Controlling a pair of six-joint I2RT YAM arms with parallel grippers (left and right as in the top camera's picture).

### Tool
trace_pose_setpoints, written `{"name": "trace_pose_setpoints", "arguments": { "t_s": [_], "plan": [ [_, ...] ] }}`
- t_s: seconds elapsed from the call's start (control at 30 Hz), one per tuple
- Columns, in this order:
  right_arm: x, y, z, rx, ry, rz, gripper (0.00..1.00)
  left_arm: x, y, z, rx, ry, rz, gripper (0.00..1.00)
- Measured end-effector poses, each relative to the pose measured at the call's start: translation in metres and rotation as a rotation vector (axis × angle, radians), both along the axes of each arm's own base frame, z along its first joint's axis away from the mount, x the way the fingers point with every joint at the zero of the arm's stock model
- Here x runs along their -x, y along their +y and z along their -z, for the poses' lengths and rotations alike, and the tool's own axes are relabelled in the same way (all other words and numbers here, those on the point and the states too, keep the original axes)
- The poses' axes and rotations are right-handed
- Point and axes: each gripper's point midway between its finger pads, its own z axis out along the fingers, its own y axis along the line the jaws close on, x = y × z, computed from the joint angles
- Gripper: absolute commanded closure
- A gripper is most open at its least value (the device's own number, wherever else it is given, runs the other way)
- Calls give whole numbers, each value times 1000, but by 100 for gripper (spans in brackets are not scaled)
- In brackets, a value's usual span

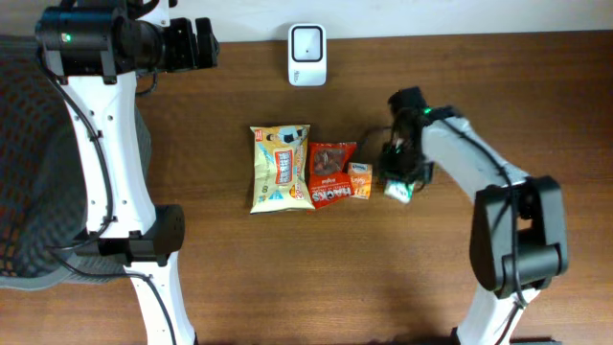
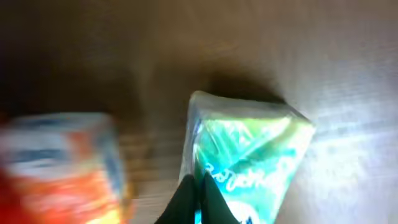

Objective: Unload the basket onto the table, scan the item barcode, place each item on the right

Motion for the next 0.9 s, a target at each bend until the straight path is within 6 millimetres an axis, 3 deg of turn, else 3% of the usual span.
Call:
{"name": "trace_pose_setpoints", "arguments": {
  "t_s": [0.1, 0.17, 0.27, 0.4, 0.43, 0.6, 0.63, 0.7, 0.83, 0.9],
  "plan": [
    [-20, 20, -45, -425, -69, -99, 96, 0, 0, 0, 0, 0, 0, 1],
    [-17, 26, -59, -606, -109, -160, 96, 0, 0, 0, 0, -1, 0, 1],
    [-4, 20, -39, -674, -105, -156, 70, 0, 0, 0, 0, 0, 0, 1],
    [0, 18, -28, -580, -90, -192, 46, 0, 0, 0, 0, 0, 0, 1],
    [-1, 23, -24, -515, -83, -225, 46, 0, 0, 0, 0, -1, 0, 1],
    [-14, 36, -5, -173, -109, -268, 50, 0, 0, 0, 0, 0, 0, 1],
    [-16, 36, -3, -120, -113, -255, 60, 0, 0, 0, 0, 0, 0, 1],
    [-22, 33, -1, -51, -139, -231, 96, 0, 0, 0, 0, 0, 0, 1],
    [-26, 32, -1, -48, -146, -187, 96, 0, 0, 0, 0, 0, 0, 1],
    [-24, 43, -10, -214, -128, -169, 96, 0, 0, 0, 0, 0, 0, 1]
  ]
}}
